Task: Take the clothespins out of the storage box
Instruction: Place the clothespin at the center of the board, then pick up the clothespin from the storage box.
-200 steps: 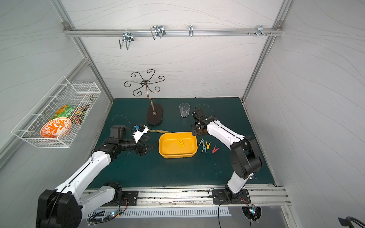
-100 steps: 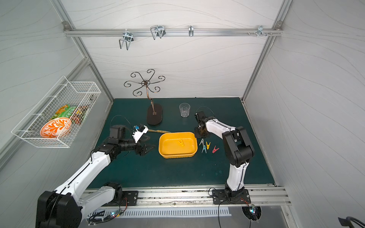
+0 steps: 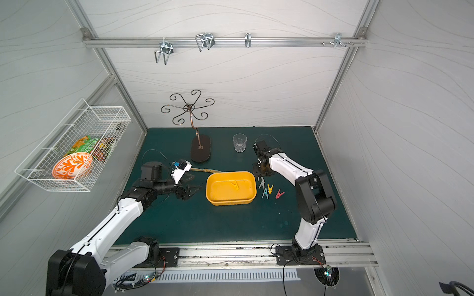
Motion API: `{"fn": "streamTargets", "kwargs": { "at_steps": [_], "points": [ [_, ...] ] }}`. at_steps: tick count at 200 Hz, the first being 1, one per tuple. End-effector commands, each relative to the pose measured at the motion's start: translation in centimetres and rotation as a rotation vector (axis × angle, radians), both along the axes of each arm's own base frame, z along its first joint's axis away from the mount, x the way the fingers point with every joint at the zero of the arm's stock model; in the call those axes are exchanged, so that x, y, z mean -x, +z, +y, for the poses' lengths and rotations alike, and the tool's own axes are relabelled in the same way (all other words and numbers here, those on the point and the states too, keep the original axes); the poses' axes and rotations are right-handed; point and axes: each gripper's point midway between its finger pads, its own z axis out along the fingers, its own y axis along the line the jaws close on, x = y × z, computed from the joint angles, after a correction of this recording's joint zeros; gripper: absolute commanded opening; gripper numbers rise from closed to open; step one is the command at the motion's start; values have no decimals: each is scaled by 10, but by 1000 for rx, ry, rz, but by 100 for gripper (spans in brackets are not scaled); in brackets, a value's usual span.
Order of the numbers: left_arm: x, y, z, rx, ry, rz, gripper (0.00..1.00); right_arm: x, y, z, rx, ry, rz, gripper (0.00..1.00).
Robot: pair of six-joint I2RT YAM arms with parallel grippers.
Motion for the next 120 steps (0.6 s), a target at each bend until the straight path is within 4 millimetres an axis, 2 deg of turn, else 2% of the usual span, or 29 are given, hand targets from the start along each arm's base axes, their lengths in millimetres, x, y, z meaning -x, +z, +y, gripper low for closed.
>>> {"fn": "streamTargets", "kwargs": {
  "at_steps": [1,24,42,66,85,103,120],
  "points": [
    [-8,19,-1,48,19,-63,89,29,31,31,-10,184,-18,30],
    [-1,29,-10,108,-47,-60,89,55,36,63,-40,323,-13,33],
    [-2,39,-15,164,-63,-39,89,66,32,79,-52,372,2,35],
    [-12,53,-17,202,-42,-39,89,70,20,92,-49,397,9,38],
    [-23,58,-15,182,-4,-55,88,71,7,104,-46,426,8,45],
    [-33,58,-11,146,29,-69,88,70,-6,111,-28,449,13,52],
    [-36,55,-9,122,36,-74,87,67,-16,115,-6,458,-2,53]
  ]
}}
